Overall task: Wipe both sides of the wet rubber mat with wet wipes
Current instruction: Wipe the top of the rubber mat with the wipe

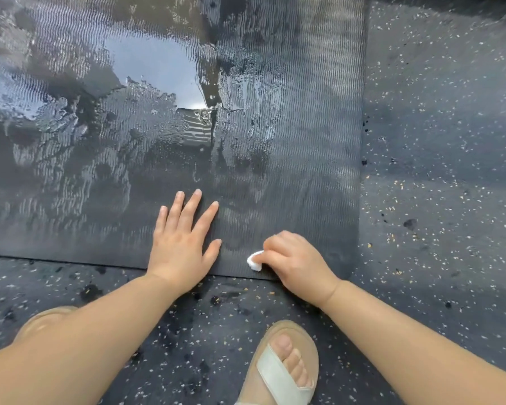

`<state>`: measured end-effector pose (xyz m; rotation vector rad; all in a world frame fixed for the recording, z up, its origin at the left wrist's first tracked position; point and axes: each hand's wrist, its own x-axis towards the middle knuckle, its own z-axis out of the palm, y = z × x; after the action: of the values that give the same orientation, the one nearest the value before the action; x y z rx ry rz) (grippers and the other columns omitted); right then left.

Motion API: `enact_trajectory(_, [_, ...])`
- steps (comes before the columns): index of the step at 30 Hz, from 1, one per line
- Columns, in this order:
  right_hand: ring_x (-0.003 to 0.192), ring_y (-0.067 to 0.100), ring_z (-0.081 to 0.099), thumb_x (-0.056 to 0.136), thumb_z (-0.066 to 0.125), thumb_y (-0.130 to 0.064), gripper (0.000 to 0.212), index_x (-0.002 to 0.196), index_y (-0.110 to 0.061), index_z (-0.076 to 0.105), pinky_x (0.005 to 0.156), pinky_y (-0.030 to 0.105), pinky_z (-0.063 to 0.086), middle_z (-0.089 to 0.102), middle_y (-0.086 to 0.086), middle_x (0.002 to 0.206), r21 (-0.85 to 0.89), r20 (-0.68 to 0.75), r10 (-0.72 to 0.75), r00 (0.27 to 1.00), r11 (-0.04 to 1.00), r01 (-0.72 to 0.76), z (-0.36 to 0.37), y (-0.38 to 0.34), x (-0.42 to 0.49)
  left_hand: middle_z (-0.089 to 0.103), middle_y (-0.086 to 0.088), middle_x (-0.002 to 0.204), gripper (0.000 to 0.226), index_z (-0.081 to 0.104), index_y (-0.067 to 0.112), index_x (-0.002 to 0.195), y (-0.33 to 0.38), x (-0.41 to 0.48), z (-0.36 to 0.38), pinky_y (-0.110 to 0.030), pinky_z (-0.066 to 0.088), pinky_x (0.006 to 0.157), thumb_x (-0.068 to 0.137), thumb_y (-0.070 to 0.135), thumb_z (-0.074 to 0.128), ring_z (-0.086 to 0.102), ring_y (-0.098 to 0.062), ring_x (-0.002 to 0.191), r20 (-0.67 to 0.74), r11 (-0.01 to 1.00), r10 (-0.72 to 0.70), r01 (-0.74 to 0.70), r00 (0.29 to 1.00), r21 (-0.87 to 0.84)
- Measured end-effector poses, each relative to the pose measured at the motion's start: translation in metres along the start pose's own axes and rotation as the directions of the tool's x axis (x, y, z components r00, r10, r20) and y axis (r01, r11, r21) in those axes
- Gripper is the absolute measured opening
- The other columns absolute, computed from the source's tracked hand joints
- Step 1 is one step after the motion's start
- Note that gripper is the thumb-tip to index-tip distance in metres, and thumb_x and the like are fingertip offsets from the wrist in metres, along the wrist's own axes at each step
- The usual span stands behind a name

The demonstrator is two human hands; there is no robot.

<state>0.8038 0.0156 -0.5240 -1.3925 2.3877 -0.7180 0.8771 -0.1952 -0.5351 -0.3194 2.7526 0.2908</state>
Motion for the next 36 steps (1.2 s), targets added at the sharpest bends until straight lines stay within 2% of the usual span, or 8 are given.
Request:
enact_trajectory(3, [0.061, 0.030, 0.055, 0.075, 0.066, 0.005, 0.015, 0.080, -0.007, 0.073, 0.056, 0.034, 0.048, 0.059, 0.015, 0.071, -0.073, -0.072, -0.015, 0.997, 0.997, 0.010, -0.023, 0.037, 0.051, -0.009, -0.001, 0.159, 0.067, 0.003, 0.033, 0.150, -0.002, 0.001, 0.001, -0.041, -0.011, 0.115, 0.093, 0.051, 0.033, -0.014, -0.024, 0.145, 0.013, 1.000, 0.005, -0.006, 1.000, 0.026])
enact_trajectory(8, [0.087, 0.037, 0.056, 0.090, 0.057, -0.009, 0.016, 0.092, 0.000, 0.070, 0.072, 0.042, 0.043, 0.056, 0.024, 0.093, -0.037, -0.323, 0.392, 0.862, 0.905, -0.425, -0.044, 0.081, 0.134, -0.017, 0.000, 0.158, 0.067, -0.008, 0.034, 0.149, -0.002, 0.001, 0.003, -0.041, -0.013, 0.114, 0.092, 0.055, 0.020, -0.019, -0.024, 0.143, 0.022, 0.996, -0.013, 0.010, 1.000, 0.093])
enact_trajectory(10, [0.089, 0.037, 0.055, 0.091, 0.055, -0.009, 0.017, 0.094, 0.002, 0.069, 0.075, 0.044, 0.043, 0.056, 0.024, 0.096, -0.021, -0.357, 0.446, 0.821, 0.875, -0.484, -0.033, 0.073, 0.137, -0.016, 0.000, 0.158, 0.067, -0.008, 0.034, 0.148, -0.002, 0.000, 0.004, -0.041, -0.014, 0.114, 0.092, 0.055, 0.020, -0.018, -0.025, 0.144, 0.018, 0.997, -0.007, 0.005, 1.000, 0.081])
enact_trajectory(16, [0.064, 0.026, 0.051, 0.081, 0.061, 0.001, 0.012, 0.083, -0.007, 0.070, 0.061, 0.033, 0.044, 0.057, 0.009, 0.074, 0.038, -0.171, 0.128, 0.977, 0.992, -0.123, 0.012, -0.007, 0.036, 0.021, -0.010, 0.155, 0.061, 0.029, 0.023, 0.146, -0.003, -0.003, 0.002, -0.047, 0.006, 0.115, 0.092, 0.044, 0.049, 0.016, -0.034, 0.143, -0.073, 0.998, 0.055, -0.058, 0.996, -0.037])
enact_trajectory(21, [0.061, 0.026, 0.053, 0.085, 0.059, -0.007, 0.014, 0.085, -0.011, 0.073, 0.055, 0.032, 0.046, 0.059, 0.008, 0.073, 0.008, 0.044, -0.089, 0.995, 0.996, 0.088, 0.004, -0.001, 0.026, 0.023, -0.010, 0.155, 0.061, 0.032, 0.022, 0.145, -0.006, -0.004, 0.002, -0.048, 0.008, 0.115, 0.092, 0.044, 0.052, 0.017, -0.034, 0.143, -0.078, 0.996, 0.082, -0.084, 0.994, -0.025])
enact_trajectory(27, [0.084, 0.037, 0.056, 0.087, 0.061, -0.012, 0.015, 0.090, -0.007, 0.074, 0.071, 0.042, 0.044, 0.059, 0.022, 0.086, -0.059, -0.280, 0.292, 0.915, 0.946, -0.320, -0.039, 0.068, 0.126, -0.005, 0.001, 0.159, 0.065, 0.003, 0.034, 0.148, -0.010, -0.003, -0.001, -0.038, -0.014, 0.114, 0.092, 0.053, 0.027, -0.011, -0.023, 0.145, 0.000, 0.997, 0.060, -0.060, 0.998, 0.043])
enact_trajectory(30, [0.095, 0.036, 0.054, 0.092, 0.054, -0.015, 0.021, 0.098, -0.003, 0.071, 0.078, 0.042, 0.041, 0.057, 0.022, 0.097, -0.029, -0.318, 0.429, 0.845, 0.887, -0.461, -0.036, 0.073, 0.140, -0.002, 0.002, 0.159, 0.064, 0.007, 0.033, 0.149, -0.012, -0.005, -0.002, -0.040, -0.011, 0.115, 0.093, 0.052, 0.030, -0.008, -0.022, 0.146, 0.013, 0.998, 0.050, -0.050, 0.999, 0.031])
enact_trajectory(36, [0.065, 0.029, 0.054, 0.079, 0.061, -0.002, 0.014, 0.078, -0.012, 0.071, 0.060, 0.034, 0.044, 0.057, 0.010, 0.074, 0.047, -0.195, 0.182, 0.964, 0.983, -0.176, 0.011, -0.010, 0.050, 0.023, -0.006, 0.155, 0.065, 0.032, 0.022, 0.145, -0.010, -0.014, -0.004, -0.048, 0.008, 0.116, 0.089, 0.051, 0.020, 0.016, -0.030, 0.144, -0.008, 0.999, 0.030, -0.031, 1.000, -0.026])
